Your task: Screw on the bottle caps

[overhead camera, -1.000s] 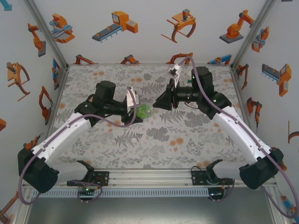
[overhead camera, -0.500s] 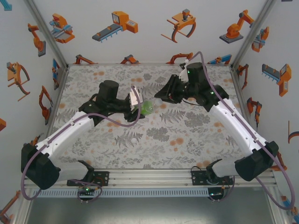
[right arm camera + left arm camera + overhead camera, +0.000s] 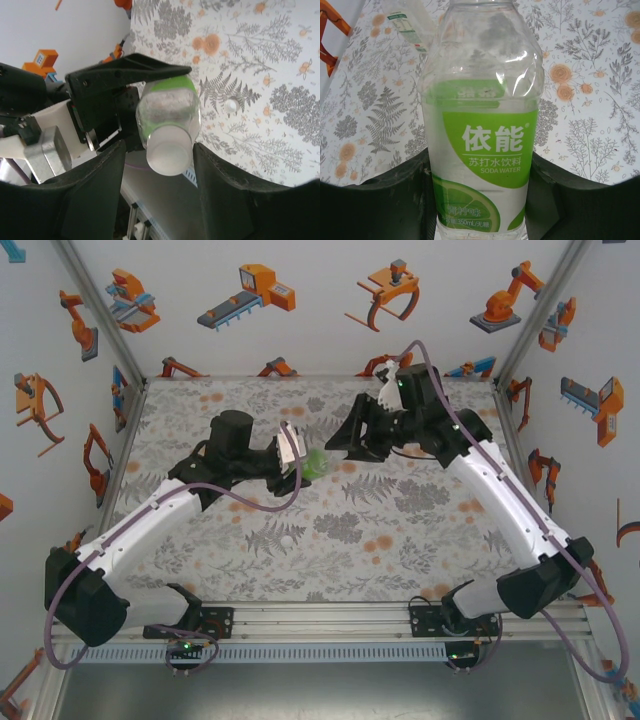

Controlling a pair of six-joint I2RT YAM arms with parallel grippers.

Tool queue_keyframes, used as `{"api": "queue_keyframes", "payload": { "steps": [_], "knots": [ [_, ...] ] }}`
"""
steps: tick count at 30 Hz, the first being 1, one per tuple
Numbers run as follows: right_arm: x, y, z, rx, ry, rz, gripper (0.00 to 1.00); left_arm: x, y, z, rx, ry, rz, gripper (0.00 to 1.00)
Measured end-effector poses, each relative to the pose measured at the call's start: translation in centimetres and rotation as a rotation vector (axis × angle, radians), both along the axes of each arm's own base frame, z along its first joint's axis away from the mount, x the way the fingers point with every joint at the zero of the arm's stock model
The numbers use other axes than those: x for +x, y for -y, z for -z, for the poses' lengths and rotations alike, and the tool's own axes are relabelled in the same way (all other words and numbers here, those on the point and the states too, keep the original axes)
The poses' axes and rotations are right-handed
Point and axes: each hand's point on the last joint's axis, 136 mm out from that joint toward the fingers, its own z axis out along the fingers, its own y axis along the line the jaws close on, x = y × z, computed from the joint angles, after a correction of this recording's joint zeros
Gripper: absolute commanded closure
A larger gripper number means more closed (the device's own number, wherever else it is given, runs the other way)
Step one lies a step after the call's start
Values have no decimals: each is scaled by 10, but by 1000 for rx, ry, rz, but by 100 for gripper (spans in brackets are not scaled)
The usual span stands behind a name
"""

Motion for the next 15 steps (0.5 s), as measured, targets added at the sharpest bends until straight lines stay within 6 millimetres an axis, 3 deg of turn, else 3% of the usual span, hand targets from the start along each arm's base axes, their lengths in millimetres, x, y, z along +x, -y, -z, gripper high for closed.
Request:
{"api": "queue_keyframes", "payload": {
  "steps": [15],
  "knots": [
    [-2,-1,5,-8,-16,-14,54,2,-1,1,5,2,-14,100]
  ]
}}
